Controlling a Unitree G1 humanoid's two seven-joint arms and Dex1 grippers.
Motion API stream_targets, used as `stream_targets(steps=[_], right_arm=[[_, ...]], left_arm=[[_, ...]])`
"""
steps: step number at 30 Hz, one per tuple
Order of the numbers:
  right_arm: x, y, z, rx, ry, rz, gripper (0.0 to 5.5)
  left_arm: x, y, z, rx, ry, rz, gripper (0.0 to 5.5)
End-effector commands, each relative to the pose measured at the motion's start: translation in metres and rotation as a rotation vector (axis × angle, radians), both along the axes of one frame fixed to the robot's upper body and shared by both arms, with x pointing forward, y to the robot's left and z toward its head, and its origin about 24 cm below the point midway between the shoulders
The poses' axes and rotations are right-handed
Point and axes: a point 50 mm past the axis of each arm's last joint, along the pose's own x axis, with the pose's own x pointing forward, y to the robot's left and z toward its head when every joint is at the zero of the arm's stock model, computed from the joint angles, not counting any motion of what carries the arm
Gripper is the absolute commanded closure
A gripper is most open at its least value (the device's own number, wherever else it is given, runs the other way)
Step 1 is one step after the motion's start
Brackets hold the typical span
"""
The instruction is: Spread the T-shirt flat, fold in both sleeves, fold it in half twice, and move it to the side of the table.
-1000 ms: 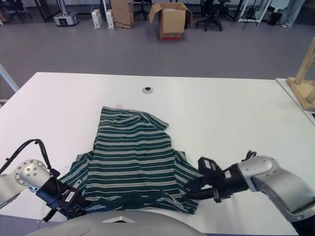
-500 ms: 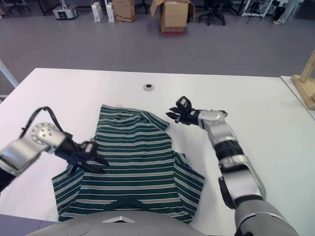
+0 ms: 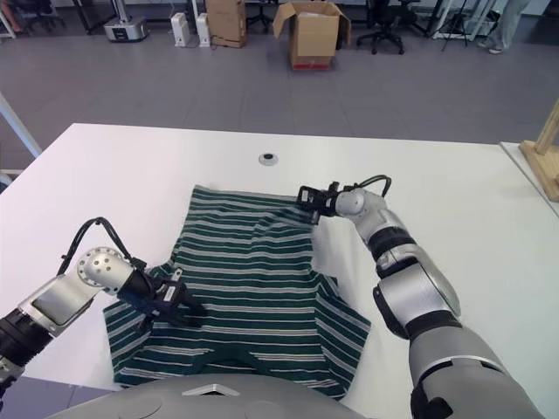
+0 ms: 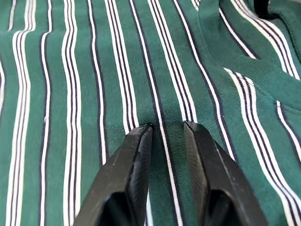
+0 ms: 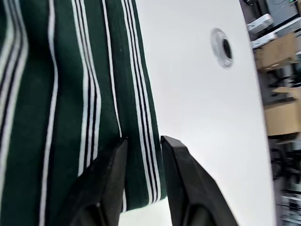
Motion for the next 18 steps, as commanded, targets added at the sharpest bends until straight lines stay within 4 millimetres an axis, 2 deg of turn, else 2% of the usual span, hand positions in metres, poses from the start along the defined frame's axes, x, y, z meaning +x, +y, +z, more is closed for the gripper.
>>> stream_targets(steps=[1,3,5,7,9,11,13,15,18], right_arm=[[0.017,0.006,0.021,0.253,-0.165,-0.173,4.18],[0.026,0.01,0.045,0.514,-0.191,-0.226,4.18],[0.033,0.008,0.066,0.681,-0.18,-0.237,4.18],[0.035,0.002,0.08,0.822,-0.094,-0.221,4.18],[0.027,-0.007,0.079,0.895,0.058,-0.162,4.18],[0.004,-0.015,0.06,0.879,0.255,-0.098,4.18],[-0.023,-0.012,0.039,0.832,0.412,-0.064,4.18],[-0.056,-0.007,0.024,0.806,0.532,-0.036,4.18],[-0.093,-0.004,0.018,0.803,0.627,-0.021,4.18]], left_arm=[[0.026,-0.002,-0.012,0.059,-0.138,0.072,4.3],[0.057,-0.027,-0.001,-0.103,-0.236,0.18,4.3],[0.077,-0.043,0.014,-0.238,-0.27,0.247,4.3],[0.085,-0.042,0.032,-0.335,-0.247,0.262,4.3],[0.088,-0.029,0.048,-0.348,-0.166,0.239,4.3],[0.087,-0.012,0.061,-0.269,-0.084,0.197,4.3],[0.084,0.003,0.069,-0.185,-0.047,0.2,4.3],[0.061,0.02,0.06,-0.031,0.044,0.163,4.3],[0.025,0.034,0.036,0.099,0.137,0.126,4.3]])
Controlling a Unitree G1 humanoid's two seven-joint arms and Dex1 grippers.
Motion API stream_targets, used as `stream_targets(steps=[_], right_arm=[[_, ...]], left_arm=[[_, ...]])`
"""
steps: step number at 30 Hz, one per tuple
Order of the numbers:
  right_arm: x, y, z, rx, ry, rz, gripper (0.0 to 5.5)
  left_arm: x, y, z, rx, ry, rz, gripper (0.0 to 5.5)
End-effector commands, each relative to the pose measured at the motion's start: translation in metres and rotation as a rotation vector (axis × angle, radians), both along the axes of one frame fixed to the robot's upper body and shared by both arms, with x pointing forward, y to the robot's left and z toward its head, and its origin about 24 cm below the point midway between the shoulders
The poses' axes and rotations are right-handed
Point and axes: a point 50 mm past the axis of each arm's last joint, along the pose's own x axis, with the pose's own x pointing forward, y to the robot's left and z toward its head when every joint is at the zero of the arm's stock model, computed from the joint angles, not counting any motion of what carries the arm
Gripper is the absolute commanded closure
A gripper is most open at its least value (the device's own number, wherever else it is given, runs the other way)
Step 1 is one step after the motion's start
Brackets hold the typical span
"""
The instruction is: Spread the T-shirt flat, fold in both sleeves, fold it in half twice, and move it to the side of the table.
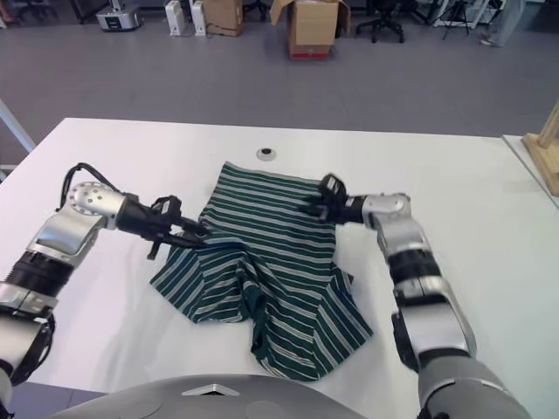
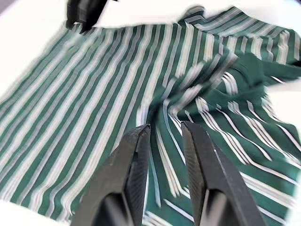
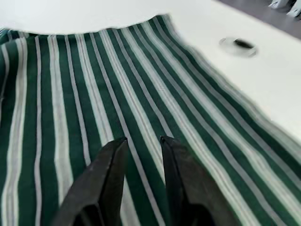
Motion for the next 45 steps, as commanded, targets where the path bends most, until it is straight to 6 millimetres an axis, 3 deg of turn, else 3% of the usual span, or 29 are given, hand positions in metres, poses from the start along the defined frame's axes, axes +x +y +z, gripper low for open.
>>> stream_targets(steps=[1,3,5,8,14,16,18,20,23,26,31,34,38,45], right_arm=[[-0.044,0.004,0.003,-0.007,0.081,0.086,4.18],[-0.064,0.003,-0.002,-0.064,0.094,0.119,4.18],[-0.068,-0.005,-0.01,-0.267,0.019,0.168,4.18],[-0.048,-0.015,-0.016,-0.418,-0.057,0.174,4.18],[-0.002,-0.028,-0.021,-0.649,-0.188,0.275,4.18],[0.016,-0.017,-0.012,-0.589,-0.271,0.225,4.18],[0.029,-0.006,0.004,-0.416,-0.332,0.121,4.18],[0.037,-0.004,0.025,-0.194,-0.355,-0.014,4.18],[0.033,-0.016,0.052,0.078,-0.357,-0.196,4.18],[0.016,-0.026,0.065,0.237,-0.353,-0.329,4.18],[-0.014,-0.023,0.05,0.285,-0.304,-0.456,4.18],[-0.019,-0.023,0.047,0.283,-0.291,-0.489,4.18],[-0.02,-0.026,0.054,0.285,-0.311,-0.508,4.18],[-0.024,-0.028,0.055,0.283,-0.32,-0.507,4.18]], left_arm=[[-0.044,0.02,-0.03,0.198,0.127,-0.045,4.3],[-0.049,0.023,-0.044,0.217,0.056,-0.034,4.3],[-0.049,0.032,-0.062,0.304,-0.087,-0.044,4.3],[-0.043,0.05,-0.08,0.385,-0.194,-0.027,4.3],[-0.056,0.094,-0.102,0.553,-0.098,-0.096,4.3],[-0.059,0.096,-0.106,0.541,-0.074,-0.094,4.3],[-0.057,0.088,-0.105,0.436,-0.064,-0.039,4.3],[-0.045,0.078,-0.094,0.224,-0.047,0.166,4.3],[-0.026,0.087,-0.07,-0.081,-0.016,0.513,4.3],[-0.018,0.1,-0.053,-0.258,0.012,0.75,4.3],[-0.015,0.086,-0.075,-0.292,0.109,0.954,4.3],[-0.017,0.075,-0.087,-0.243,0.133,0.954,4.3],[-0.021,0.075,-0.098,-0.118,0.075,0.936,4.3],[-0.029,0.084,-0.105,-0.08,0.0,0.99,5.48]])
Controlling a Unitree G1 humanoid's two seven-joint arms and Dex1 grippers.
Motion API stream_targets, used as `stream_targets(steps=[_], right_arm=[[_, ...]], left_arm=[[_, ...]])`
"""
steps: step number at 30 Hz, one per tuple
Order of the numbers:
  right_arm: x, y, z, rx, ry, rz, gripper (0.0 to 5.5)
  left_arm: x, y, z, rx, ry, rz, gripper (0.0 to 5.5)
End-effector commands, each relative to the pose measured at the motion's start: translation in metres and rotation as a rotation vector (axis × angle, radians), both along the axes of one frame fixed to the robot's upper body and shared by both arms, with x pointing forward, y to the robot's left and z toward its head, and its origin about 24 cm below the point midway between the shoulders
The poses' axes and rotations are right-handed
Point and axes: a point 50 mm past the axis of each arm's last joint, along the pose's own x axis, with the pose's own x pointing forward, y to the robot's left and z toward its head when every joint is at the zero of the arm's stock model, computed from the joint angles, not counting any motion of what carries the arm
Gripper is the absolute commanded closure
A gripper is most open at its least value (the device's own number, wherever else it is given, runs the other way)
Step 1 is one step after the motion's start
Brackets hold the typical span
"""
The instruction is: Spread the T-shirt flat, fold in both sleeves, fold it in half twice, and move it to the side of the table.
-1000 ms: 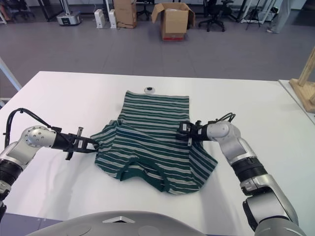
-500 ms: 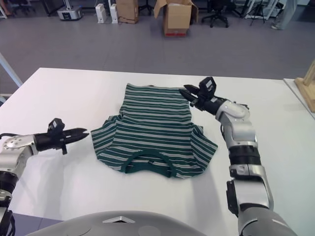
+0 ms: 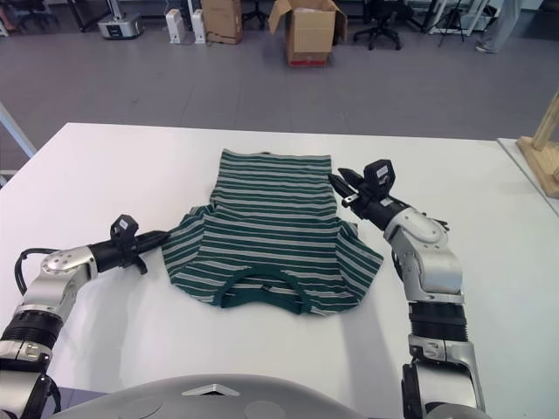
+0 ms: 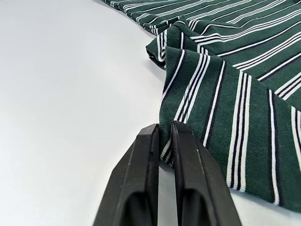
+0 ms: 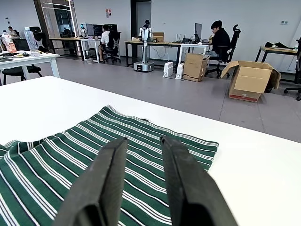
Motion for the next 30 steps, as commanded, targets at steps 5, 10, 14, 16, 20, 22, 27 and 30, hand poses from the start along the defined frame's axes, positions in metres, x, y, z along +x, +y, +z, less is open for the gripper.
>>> stream_targets(steps=[5,10,14,16,20,22,27,30], right_arm=[[-0.003,-0.002,0.001,0.006,-0.005,0.003,4.18],[-0.005,-0.001,-0.001,0.006,-0.003,0.003,4.18],[-0.008,-0.001,-0.004,0.009,0.006,0.005,4.18],[-0.007,0.0,-0.005,0.01,0.01,0.004,4.18],[-0.004,0.001,-0.005,0.007,0.009,0.007,4.18],[-0.006,0.0,-0.008,0.009,0.016,-0.006,4.18],[-0.023,-0.014,-0.022,-0.001,0.091,-0.051,4.18],[-0.054,-0.042,-0.042,-0.006,0.202,-0.163,4.18]], left_arm=[[-0.019,0.005,-0.02,0.045,0.046,0.056,5.48],[-0.005,0.001,0.028,0.042,-0.212,0.077,5.48],[-0.016,-0.052,0.057,0.006,-0.264,-0.109,5.48],[-0.02,-0.083,0.052,-0.007,-0.21,-0.192,5.48],[-0.024,-0.124,0.034,-0.027,-0.148,-0.164,5.48],[-0.031,-0.137,0.026,-0.063,-0.096,-0.142,5.48],[-0.038,-0.152,0.065,-0.433,-0.118,-0.165,4.73],[-0.03,-0.13,0.108,-0.683,-0.27,-0.064,4.73]])
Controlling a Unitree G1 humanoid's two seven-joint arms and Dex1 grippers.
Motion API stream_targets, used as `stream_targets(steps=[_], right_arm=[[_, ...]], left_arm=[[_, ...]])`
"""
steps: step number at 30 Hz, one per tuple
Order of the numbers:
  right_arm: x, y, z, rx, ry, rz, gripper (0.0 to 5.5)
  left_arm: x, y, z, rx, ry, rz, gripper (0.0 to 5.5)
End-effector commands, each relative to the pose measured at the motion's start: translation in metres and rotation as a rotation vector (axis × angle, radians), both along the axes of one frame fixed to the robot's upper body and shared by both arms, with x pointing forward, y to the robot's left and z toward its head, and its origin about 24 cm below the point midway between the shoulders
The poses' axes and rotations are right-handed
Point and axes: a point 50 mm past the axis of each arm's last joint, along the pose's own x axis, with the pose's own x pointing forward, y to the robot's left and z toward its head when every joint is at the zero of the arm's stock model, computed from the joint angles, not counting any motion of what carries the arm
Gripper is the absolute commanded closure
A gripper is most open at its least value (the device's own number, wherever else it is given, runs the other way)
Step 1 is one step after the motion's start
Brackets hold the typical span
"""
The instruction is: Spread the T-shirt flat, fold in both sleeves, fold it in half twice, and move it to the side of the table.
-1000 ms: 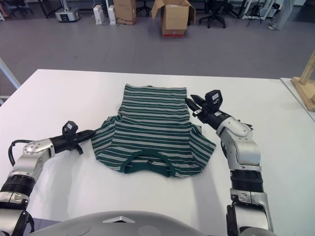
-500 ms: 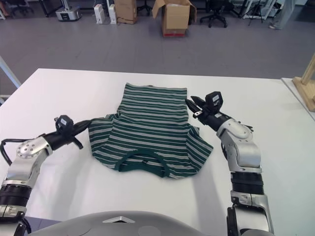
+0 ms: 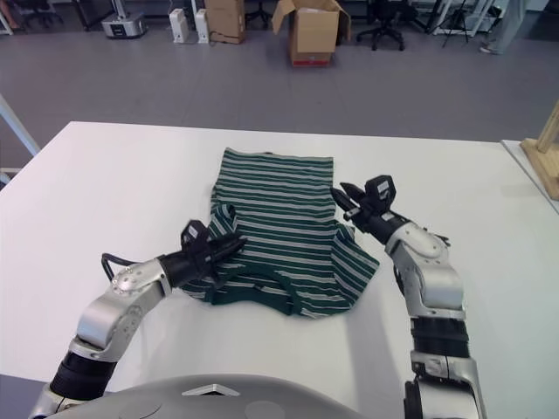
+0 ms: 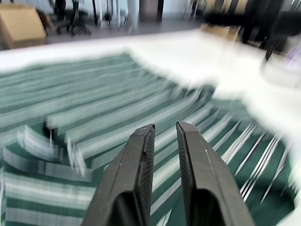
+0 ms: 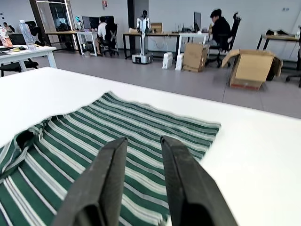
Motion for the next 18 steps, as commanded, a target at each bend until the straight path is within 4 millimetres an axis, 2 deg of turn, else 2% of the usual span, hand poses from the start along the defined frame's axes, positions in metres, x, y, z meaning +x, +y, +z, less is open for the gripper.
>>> stream_targets(steps=[1,3,5,7,9,11,16,18], right_arm=[[-0.039,-0.031,-0.021,-0.012,0.125,-0.124,4.18],[-0.058,-0.036,-0.033,-0.013,0.183,-0.141,4.18],[-0.072,-0.038,-0.044,-0.007,0.241,-0.142,4.18],[-0.077,-0.041,-0.053,-0.016,0.28,-0.149,4.18],[-0.083,-0.043,-0.063,-0.01,0.323,-0.161,4.18],[-0.087,-0.041,-0.071,0.001,0.355,-0.151,4.49],[-0.092,-0.04,-0.076,0.007,0.372,-0.13,5.48],[-0.09,-0.044,-0.076,-0.007,0.358,-0.159,5.48]], left_arm=[[0.012,0.032,0.036,-0.205,-0.092,0.157,4.73],[0.016,0.051,0.03,-0.146,-0.097,0.237,4.73],[0.017,0.067,0.013,-0.02,-0.095,0.301,4.73],[0.015,0.076,0.005,0.017,-0.096,0.356,4.73],[0.015,0.077,0.003,0.011,-0.103,0.376,4.73],[0.014,0.077,0.002,0.01,-0.11,0.38,4.7],[0.017,0.081,0.002,0.022,-0.128,0.393,4.7],[0.017,0.082,0.001,0.026,-0.131,0.4,4.7]])
